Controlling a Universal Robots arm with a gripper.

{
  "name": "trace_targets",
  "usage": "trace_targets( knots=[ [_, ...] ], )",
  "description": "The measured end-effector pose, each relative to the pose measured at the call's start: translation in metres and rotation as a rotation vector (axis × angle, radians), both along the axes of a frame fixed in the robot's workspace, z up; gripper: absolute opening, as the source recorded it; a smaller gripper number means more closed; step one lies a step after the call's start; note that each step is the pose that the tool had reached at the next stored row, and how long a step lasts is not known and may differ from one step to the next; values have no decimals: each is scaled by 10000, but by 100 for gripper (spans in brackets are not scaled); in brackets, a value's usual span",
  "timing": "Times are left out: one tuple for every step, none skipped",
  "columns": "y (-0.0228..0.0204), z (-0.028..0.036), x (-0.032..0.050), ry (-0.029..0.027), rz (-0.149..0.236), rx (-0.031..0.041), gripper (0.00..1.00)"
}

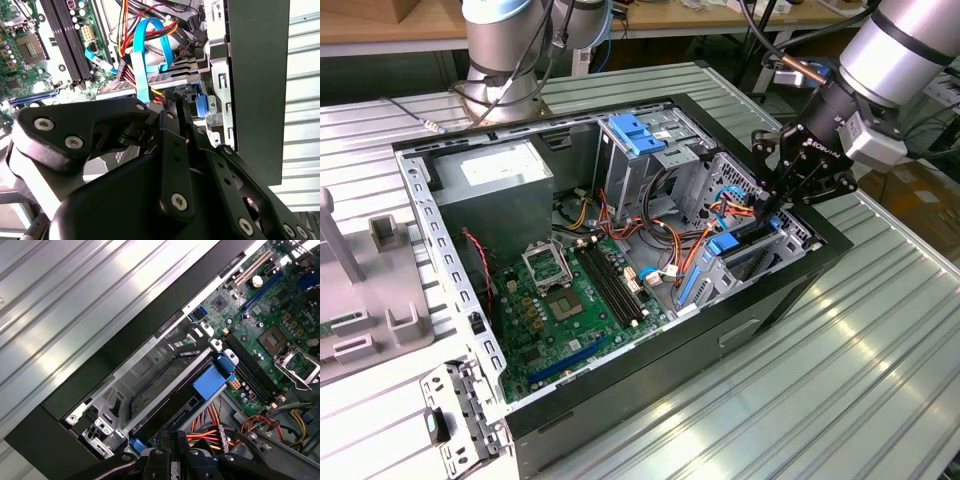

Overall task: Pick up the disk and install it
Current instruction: 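Insert the first disk wire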

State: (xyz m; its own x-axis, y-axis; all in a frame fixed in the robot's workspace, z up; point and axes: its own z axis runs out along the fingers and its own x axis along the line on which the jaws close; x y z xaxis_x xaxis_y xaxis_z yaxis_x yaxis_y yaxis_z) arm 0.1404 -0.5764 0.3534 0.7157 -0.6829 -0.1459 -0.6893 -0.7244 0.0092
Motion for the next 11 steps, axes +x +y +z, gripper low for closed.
trace_targets(
  knots=[
    [0, 0, 0, 0, -45, 0, 17],
    [0, 0, 0, 0, -131, 0, 17],
    [0, 0, 0, 0, -217, 1, 17],
    [0, -1, 0, 0, -322, 0, 17],
    [0, -1, 0, 0, -420, 1, 17],
    [0, -1, 0, 0, -471, 0, 17],
    [0, -1, 0, 0, -550, 0, 17],
    [0, -2, 0, 0, -607, 1, 17],
    [0, -2, 0, 0, -669, 0, 17],
    [0, -2, 0, 0, -741, 1, 17],
    [0, -3, 0, 0, -801, 1, 17]
  ],
)
